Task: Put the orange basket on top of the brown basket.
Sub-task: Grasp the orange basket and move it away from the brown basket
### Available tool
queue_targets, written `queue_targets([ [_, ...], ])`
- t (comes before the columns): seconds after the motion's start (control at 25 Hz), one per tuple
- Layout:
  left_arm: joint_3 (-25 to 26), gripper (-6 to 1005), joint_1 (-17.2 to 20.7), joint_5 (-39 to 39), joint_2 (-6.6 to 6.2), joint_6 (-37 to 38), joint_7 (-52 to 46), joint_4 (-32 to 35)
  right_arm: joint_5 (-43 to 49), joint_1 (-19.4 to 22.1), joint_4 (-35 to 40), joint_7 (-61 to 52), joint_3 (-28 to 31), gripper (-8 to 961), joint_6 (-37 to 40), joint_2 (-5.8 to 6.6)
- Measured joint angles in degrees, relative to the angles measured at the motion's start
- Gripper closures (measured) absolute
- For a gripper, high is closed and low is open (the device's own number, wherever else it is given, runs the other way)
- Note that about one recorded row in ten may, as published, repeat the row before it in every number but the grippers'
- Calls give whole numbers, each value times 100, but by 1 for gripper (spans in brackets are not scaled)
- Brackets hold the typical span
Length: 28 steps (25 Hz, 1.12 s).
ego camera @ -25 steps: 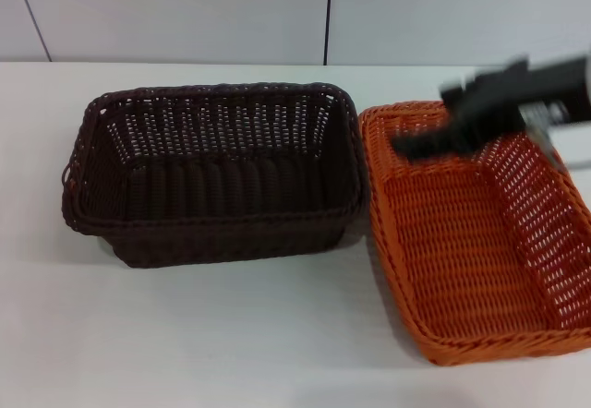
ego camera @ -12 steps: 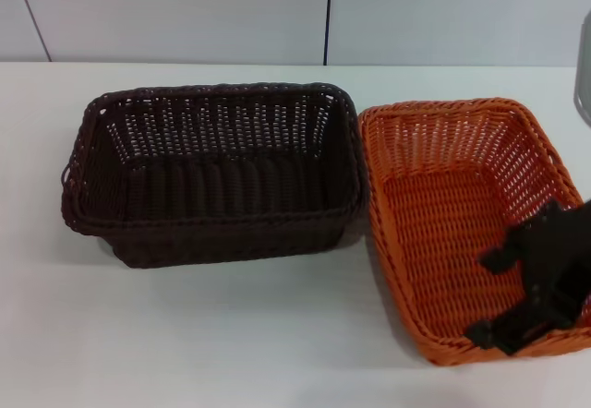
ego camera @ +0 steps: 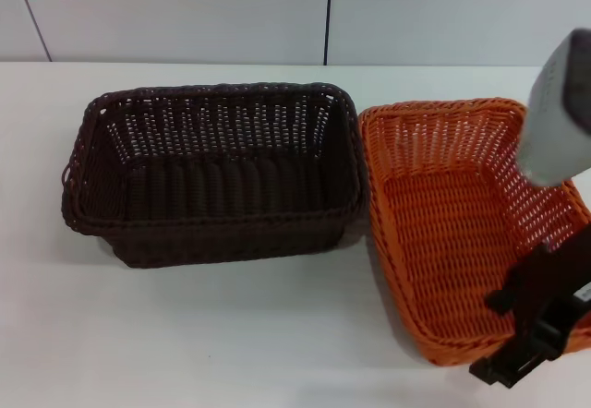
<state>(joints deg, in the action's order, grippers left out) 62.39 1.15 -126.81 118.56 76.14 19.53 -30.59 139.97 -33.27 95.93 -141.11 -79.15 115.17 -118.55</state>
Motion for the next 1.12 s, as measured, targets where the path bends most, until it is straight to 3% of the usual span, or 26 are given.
queue_targets([
  [0.44, 53, 216, -127, -1, -27, -211, 5, 157, 407, -241, -1235, -39, -650, 153, -785, -32],
  [0.72, 54, 216, -173, -1, -27, -227, 7, 258, 614, -263, -1284, -206, -1026, 154, -1025, -37],
  [0.96, 55, 216, -232, -2, -26, -234, 8, 401, 623, -276, -1195, -385, -1065, 338, -1092, -41],
  [1.12, 44, 216, -257, -1, -18, -234, 8, 479, 655, -237, -967, -621, -1066, 528, -1111, -44],
])
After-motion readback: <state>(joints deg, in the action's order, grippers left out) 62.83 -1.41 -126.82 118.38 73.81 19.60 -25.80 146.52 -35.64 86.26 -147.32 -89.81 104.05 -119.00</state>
